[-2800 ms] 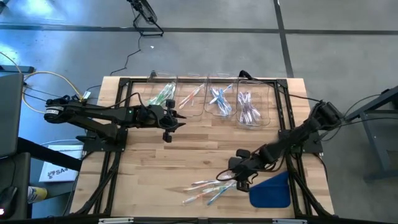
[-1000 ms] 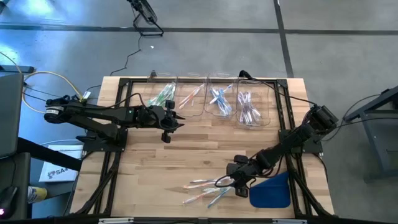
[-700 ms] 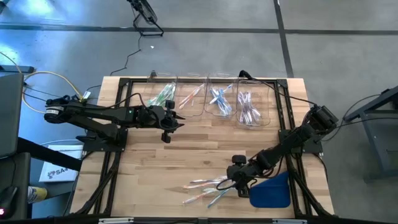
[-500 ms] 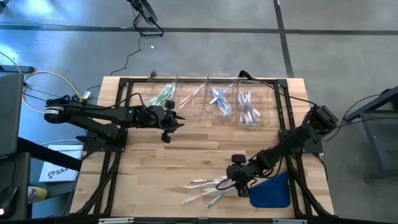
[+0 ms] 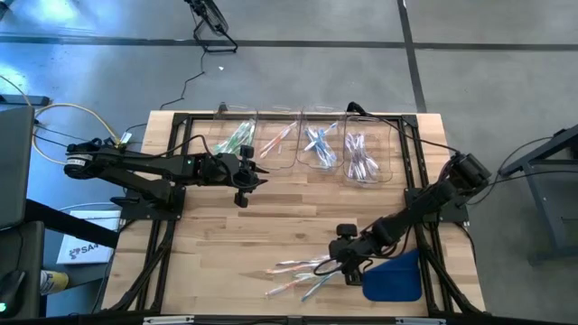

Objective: Pick & Place Toothbrushes
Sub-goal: Put the blue toothbrush into the middle right transparent bin

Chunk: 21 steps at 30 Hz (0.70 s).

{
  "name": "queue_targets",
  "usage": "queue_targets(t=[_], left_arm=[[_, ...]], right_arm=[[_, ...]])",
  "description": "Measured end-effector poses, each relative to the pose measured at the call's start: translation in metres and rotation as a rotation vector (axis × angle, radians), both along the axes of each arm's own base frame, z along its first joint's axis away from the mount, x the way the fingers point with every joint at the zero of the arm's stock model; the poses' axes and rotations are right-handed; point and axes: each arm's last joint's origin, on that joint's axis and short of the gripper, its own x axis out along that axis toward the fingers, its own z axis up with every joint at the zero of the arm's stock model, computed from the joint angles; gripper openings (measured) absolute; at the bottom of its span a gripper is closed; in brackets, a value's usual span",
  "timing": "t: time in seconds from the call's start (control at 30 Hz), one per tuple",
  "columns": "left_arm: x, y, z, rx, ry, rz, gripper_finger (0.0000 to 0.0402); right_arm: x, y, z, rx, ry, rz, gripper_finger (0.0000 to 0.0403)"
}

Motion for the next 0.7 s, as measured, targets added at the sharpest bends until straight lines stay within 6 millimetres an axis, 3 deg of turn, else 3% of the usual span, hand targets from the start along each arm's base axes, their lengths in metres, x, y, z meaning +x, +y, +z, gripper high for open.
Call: queue_targets(t=[0.23,0.7], left_arm=[[0.000,0.000,0.000,0.000,0.001,0.000,0.0113],[0.000,0.000,0.000,0.000,0.002,0.000,0.0113]], right_arm=[[0.002,0.001,-0.012,-0.017,0.039,-0.004,0.0208],[0.001,0.000,-0.014,-0.031,0.051,-0.006,0.0208]])
